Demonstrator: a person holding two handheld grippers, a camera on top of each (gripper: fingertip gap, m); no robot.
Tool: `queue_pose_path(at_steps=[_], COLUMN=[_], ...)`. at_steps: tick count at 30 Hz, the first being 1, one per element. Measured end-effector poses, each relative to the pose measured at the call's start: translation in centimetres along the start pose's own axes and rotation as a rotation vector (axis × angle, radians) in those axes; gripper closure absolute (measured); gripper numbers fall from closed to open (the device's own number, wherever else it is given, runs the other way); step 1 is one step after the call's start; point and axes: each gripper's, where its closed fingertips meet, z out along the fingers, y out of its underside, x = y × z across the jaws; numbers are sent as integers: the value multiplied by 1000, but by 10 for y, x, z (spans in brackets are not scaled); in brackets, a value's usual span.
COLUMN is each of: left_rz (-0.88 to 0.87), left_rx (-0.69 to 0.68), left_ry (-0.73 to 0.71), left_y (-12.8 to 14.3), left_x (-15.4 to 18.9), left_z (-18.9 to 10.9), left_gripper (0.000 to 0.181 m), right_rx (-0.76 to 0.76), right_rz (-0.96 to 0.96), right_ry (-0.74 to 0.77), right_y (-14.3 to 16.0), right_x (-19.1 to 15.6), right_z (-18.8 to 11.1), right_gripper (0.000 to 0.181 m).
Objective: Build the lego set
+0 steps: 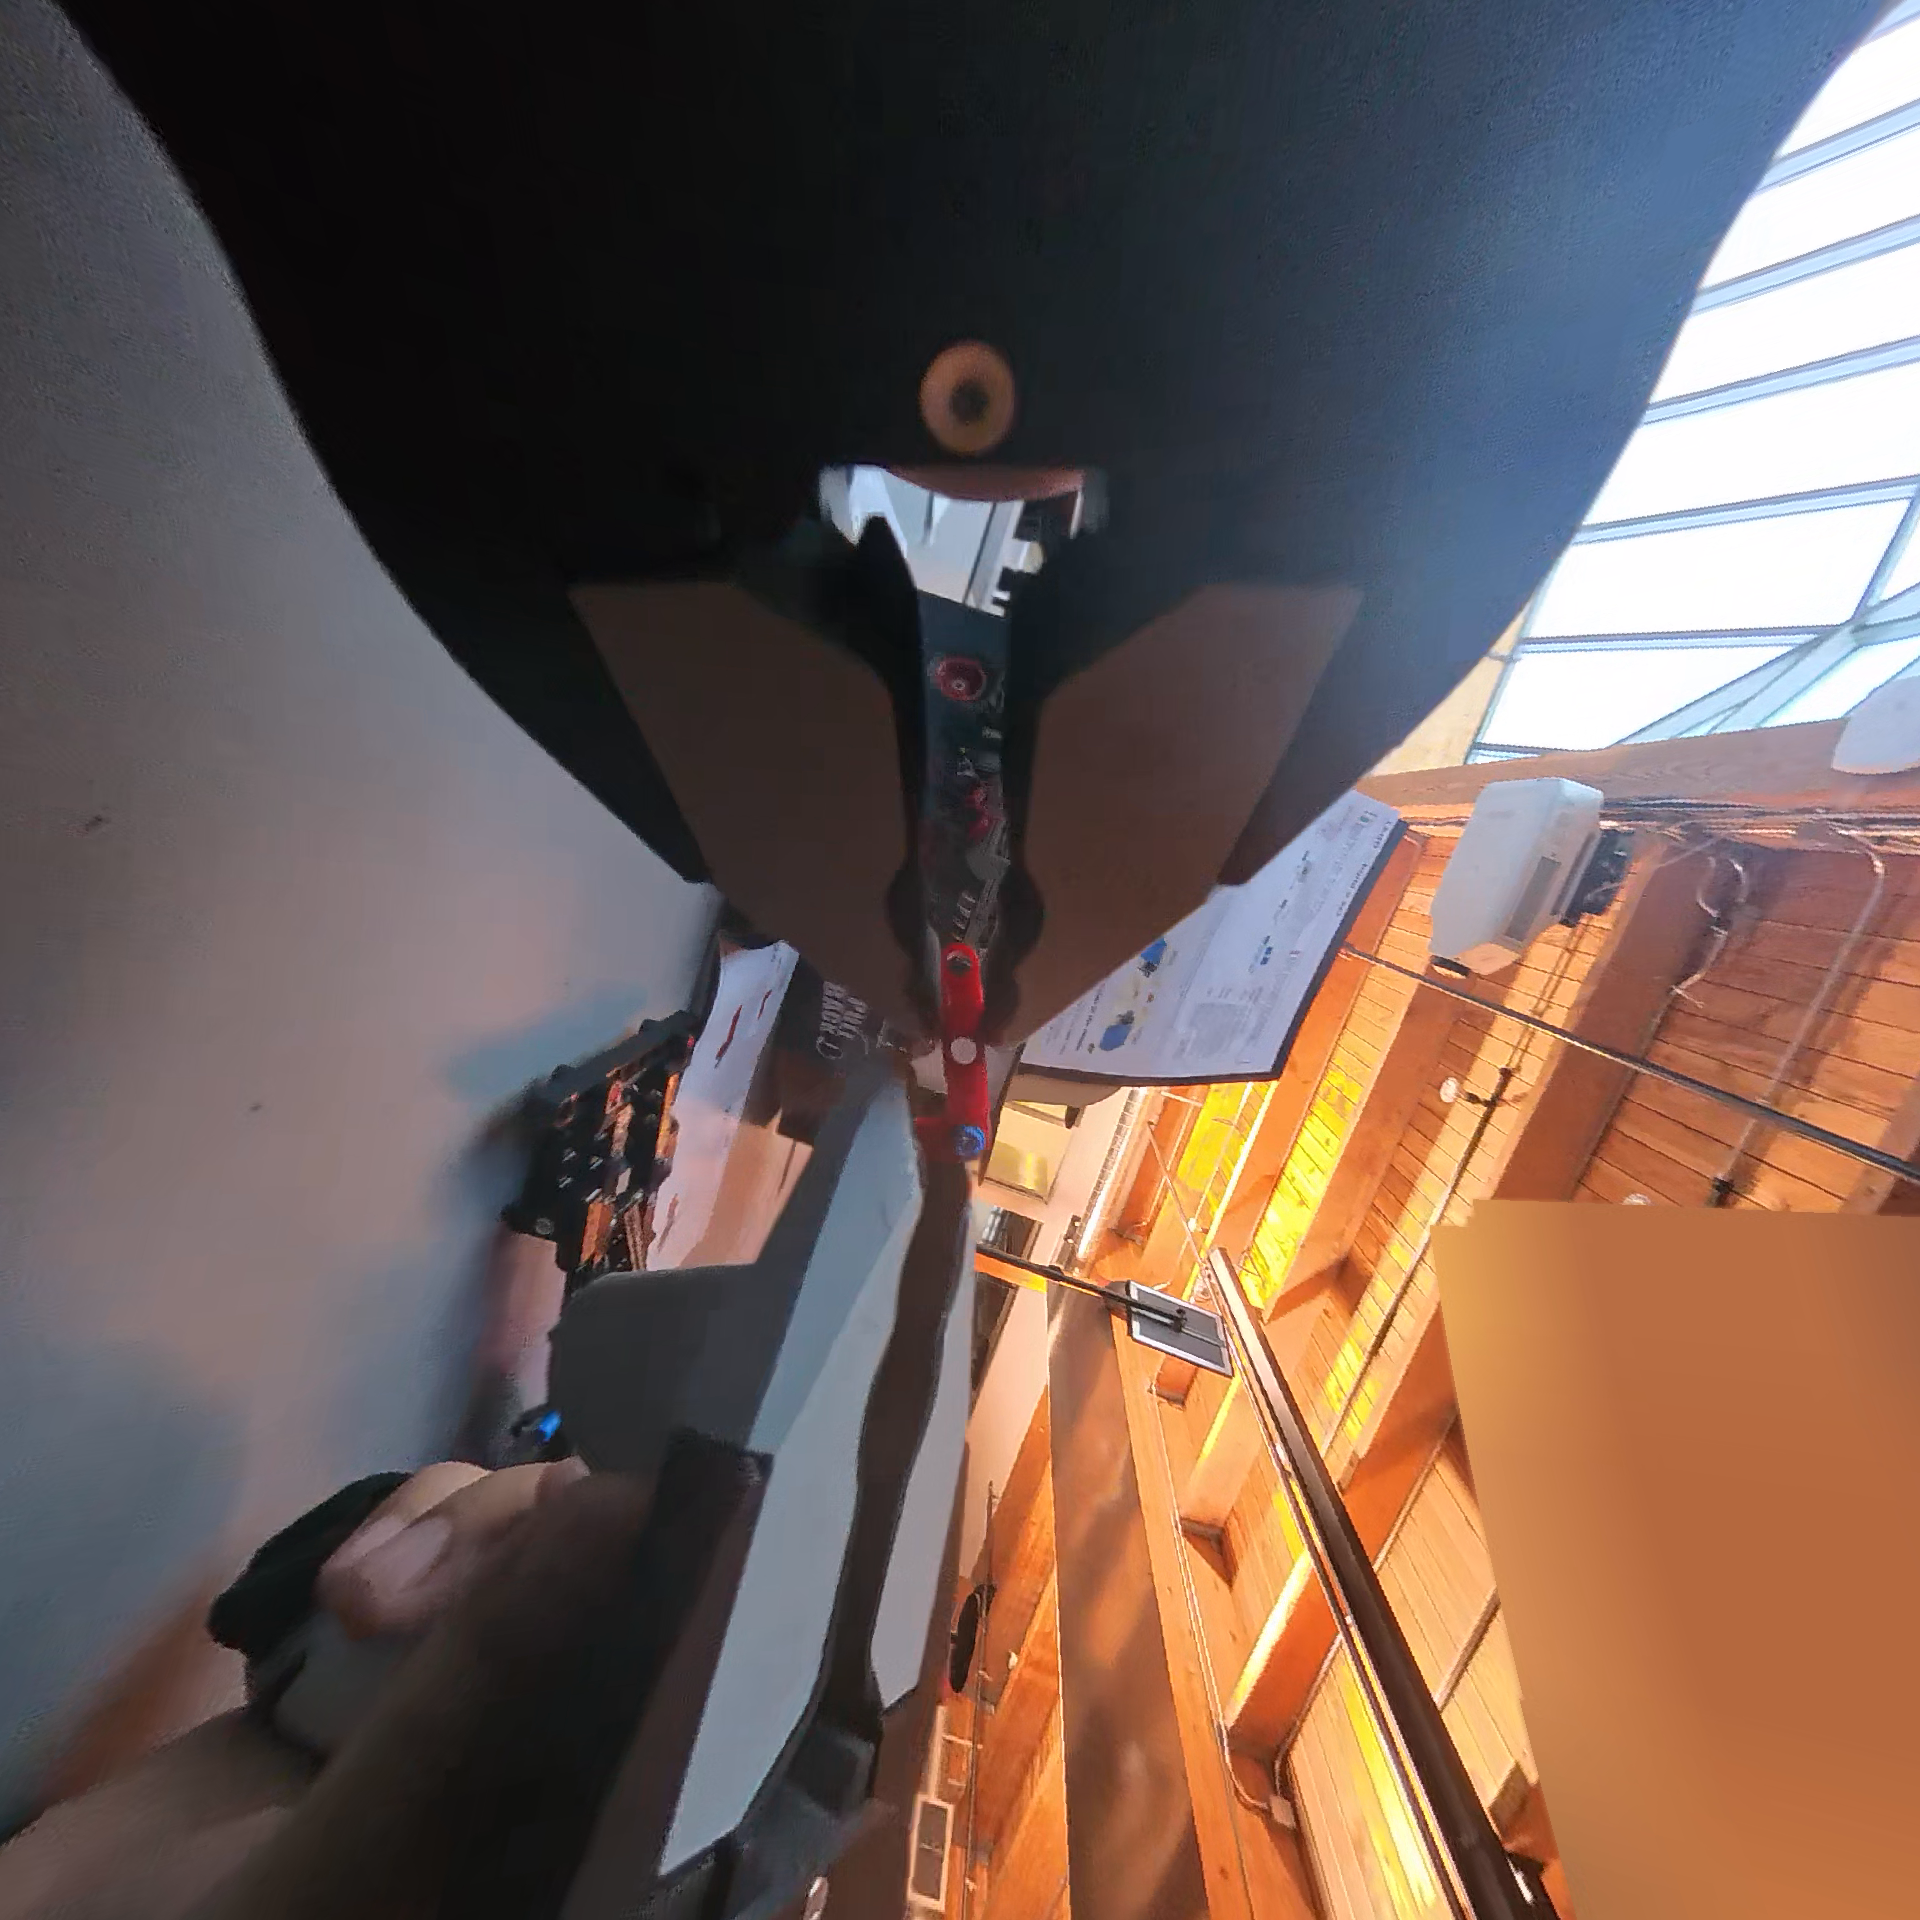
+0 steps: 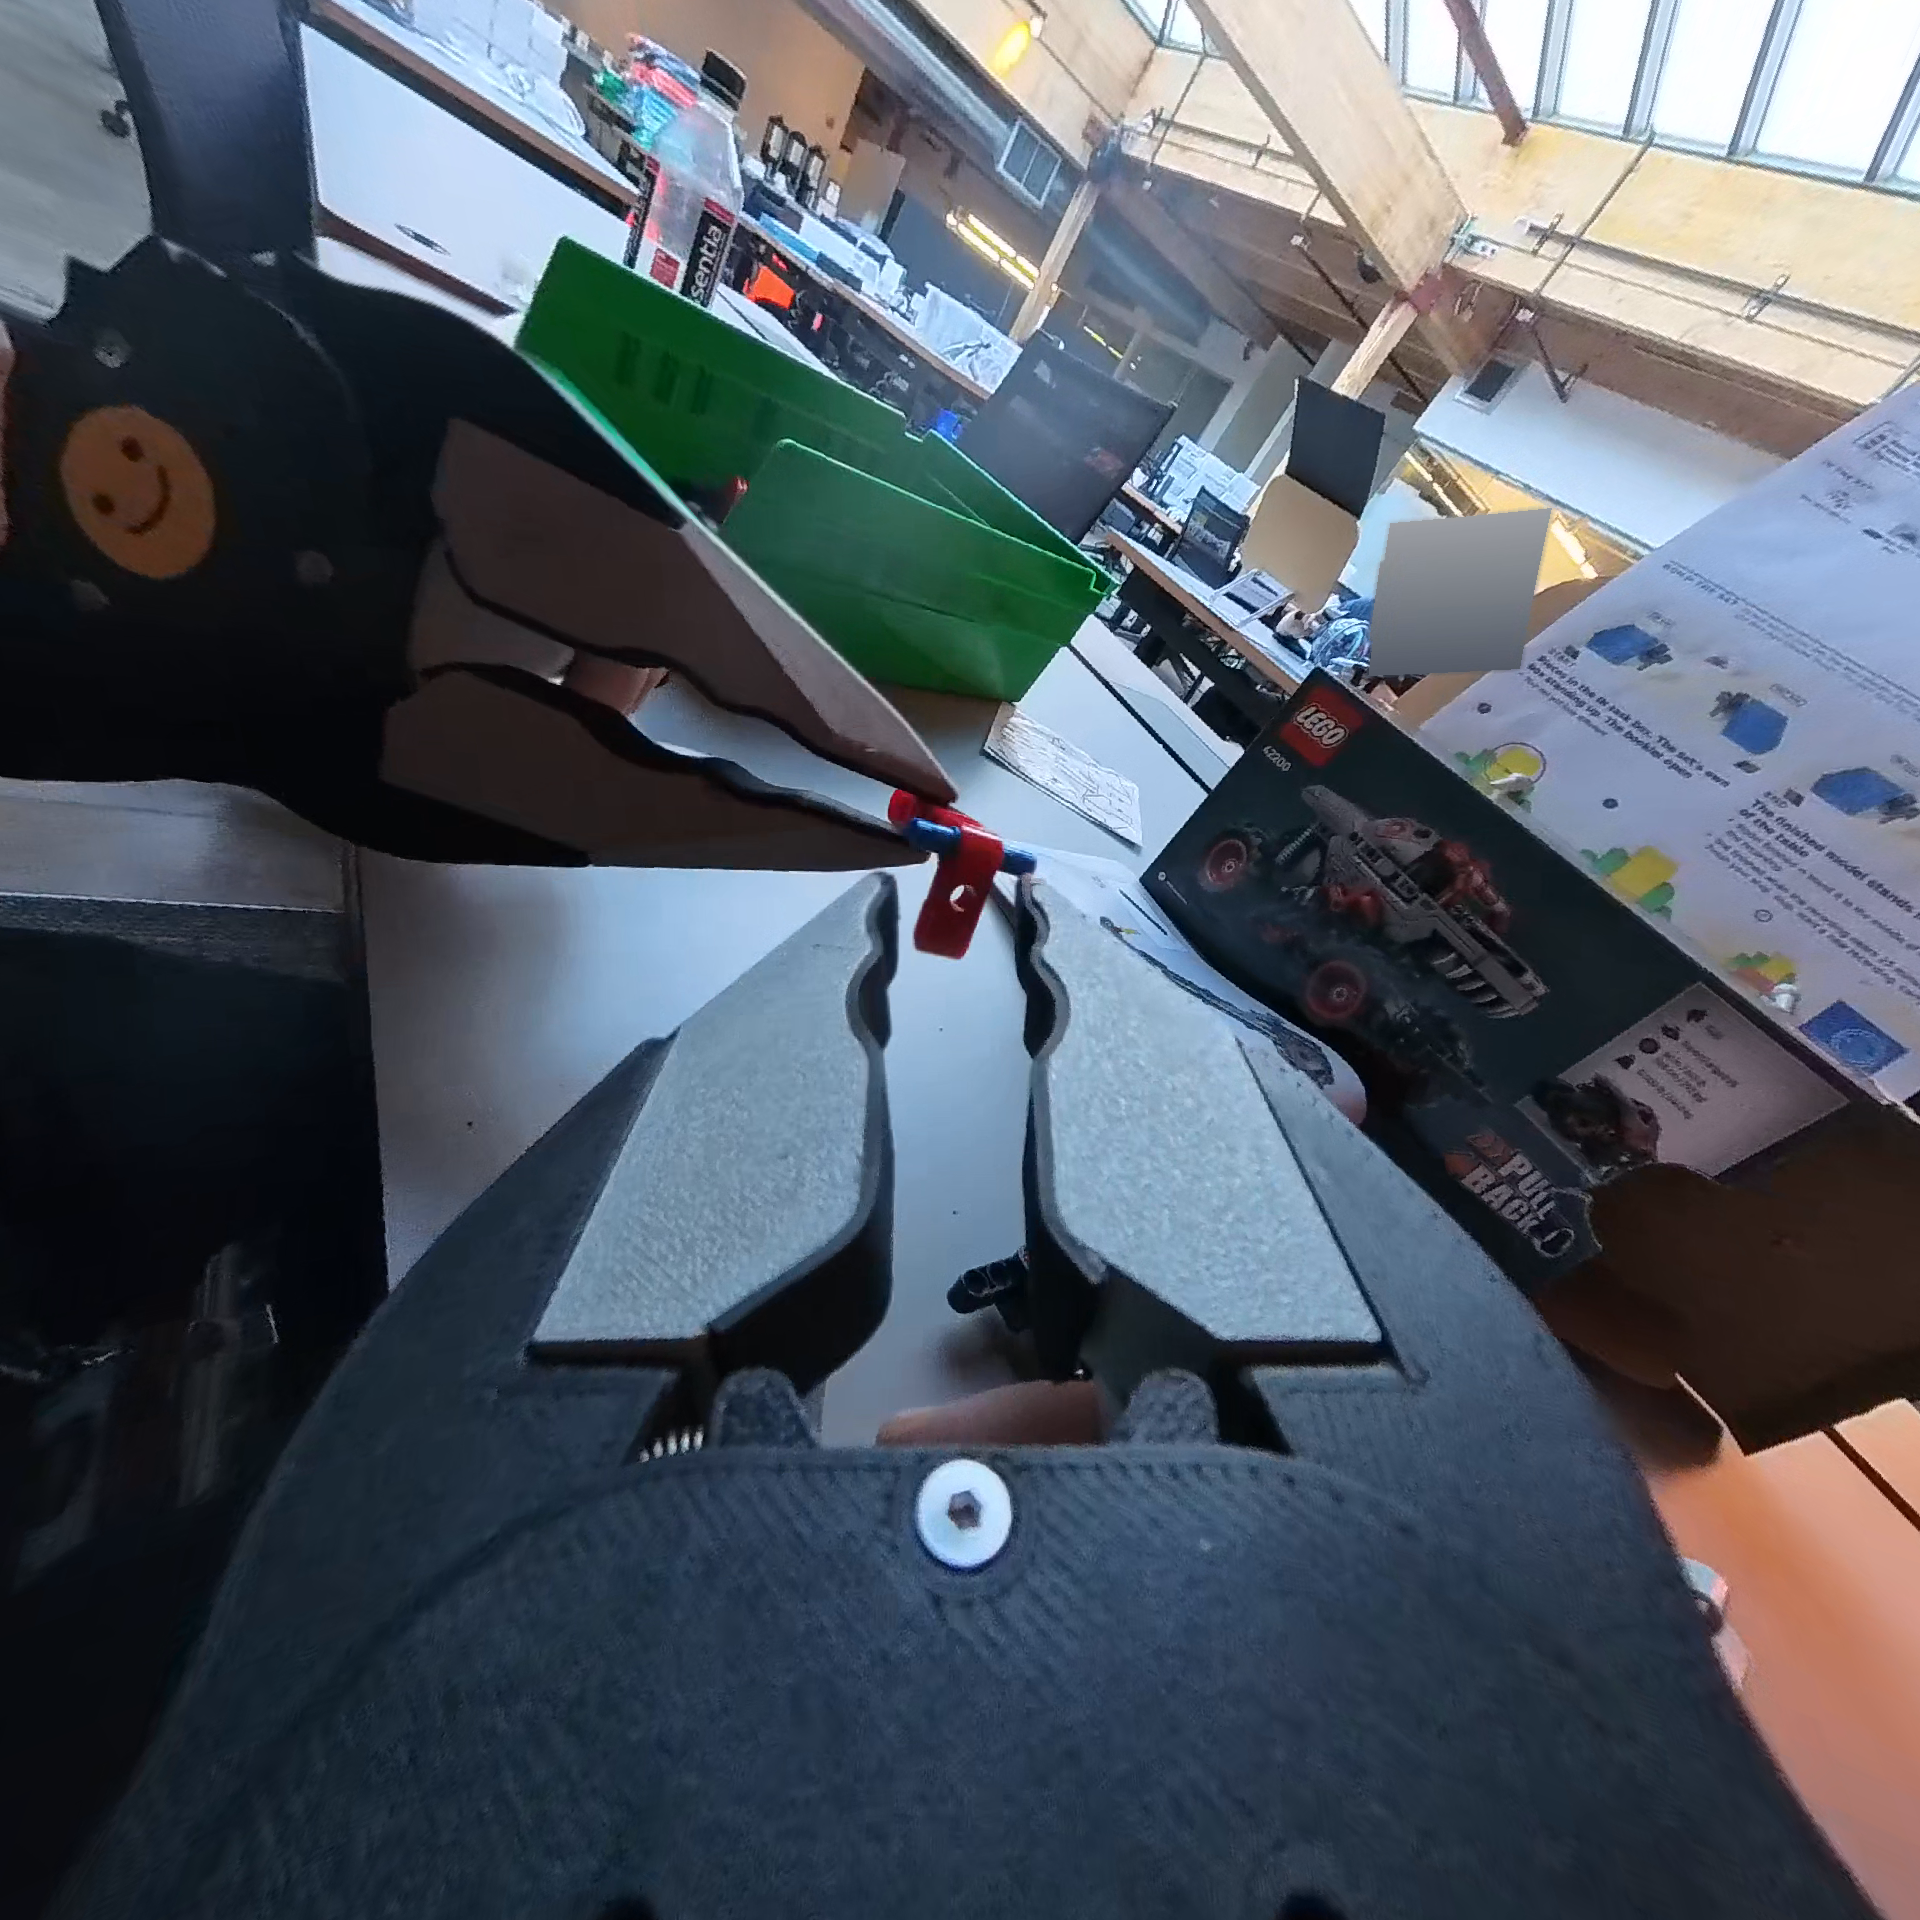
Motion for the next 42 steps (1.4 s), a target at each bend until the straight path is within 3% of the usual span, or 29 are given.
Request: queue_pose_path(at_steps=[7, 10, 19, 42], left_rz=[3, 21, -1, -1], left_rx=[22, 31, 47, 18], left_ry=[-1, 2, 4, 74], left_y=[-3, -5, -7, -2], left_x=[0, 2, 1, 13], left_z=[-1, -2, -3, 0], left_gripper=[180, 179, 180, 176], right_rx=[9, 20, 73, -16], right_rz=[21, 39, 63, 41], right_ry=[-4, 2, -57, -79], right_y=[-1, -2, -10, 1], right_x=[1, 4, -2, -5], right_z=[-1, -2, -6, -7], right_gripper=[166, 156, 165, 169])
